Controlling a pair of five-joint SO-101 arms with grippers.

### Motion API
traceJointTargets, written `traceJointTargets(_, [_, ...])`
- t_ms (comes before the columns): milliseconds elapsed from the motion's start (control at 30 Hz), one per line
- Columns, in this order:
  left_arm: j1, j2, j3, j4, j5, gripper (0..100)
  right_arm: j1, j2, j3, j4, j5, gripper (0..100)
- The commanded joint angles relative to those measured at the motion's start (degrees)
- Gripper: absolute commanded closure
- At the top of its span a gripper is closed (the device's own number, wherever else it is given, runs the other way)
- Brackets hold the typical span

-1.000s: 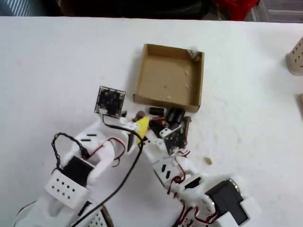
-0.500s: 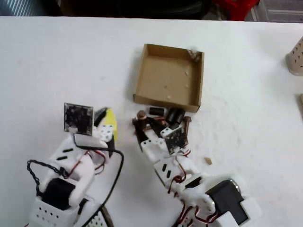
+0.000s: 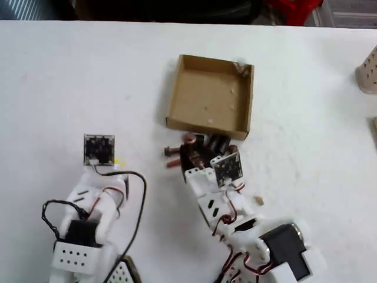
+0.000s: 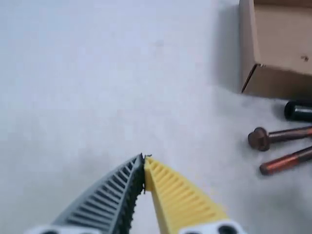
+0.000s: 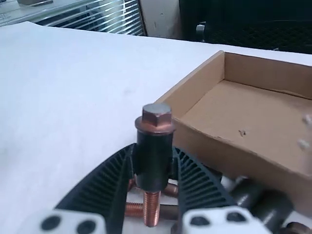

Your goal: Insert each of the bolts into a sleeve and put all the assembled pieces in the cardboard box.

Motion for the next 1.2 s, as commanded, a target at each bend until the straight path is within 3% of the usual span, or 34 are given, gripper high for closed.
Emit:
traceJointTargets(0, [-0.40, -0.92, 3.52, -3.08, -0.79, 98, 2.33, -5.23, 0.26, 2.33, -0.26, 98.2])
traceJointTargets(200, [-1.10, -0.84, 3.52, 0.00, -1.41, 98, 7.87, -15.16, -0.09, 12.97, -0.26, 98.2])
traceJointTargets(367, [-1.10, -0.84, 3.52, 6.95, -17.58, 98, 11.91, -26.07, -0.18, 22.99, -0.26, 98.2])
traceJointTargets(467, [-1.10, -0.84, 3.52, 9.76, -23.12, 98, 13.93, -32.92, -2.11, 31.96, -0.26, 98.1])
traceJointTargets(733, [-1.54, -0.84, 3.52, 10.29, -23.82, 98, 16.66, -42.51, -21.01, 66.95, -0.26, 98.1])
traceJointTargets(1167, [-4.70, -0.84, 3.52, 9.93, -23.91, 98, 16.75, -39.43, -44.57, 82.86, -0.09, 97.8])
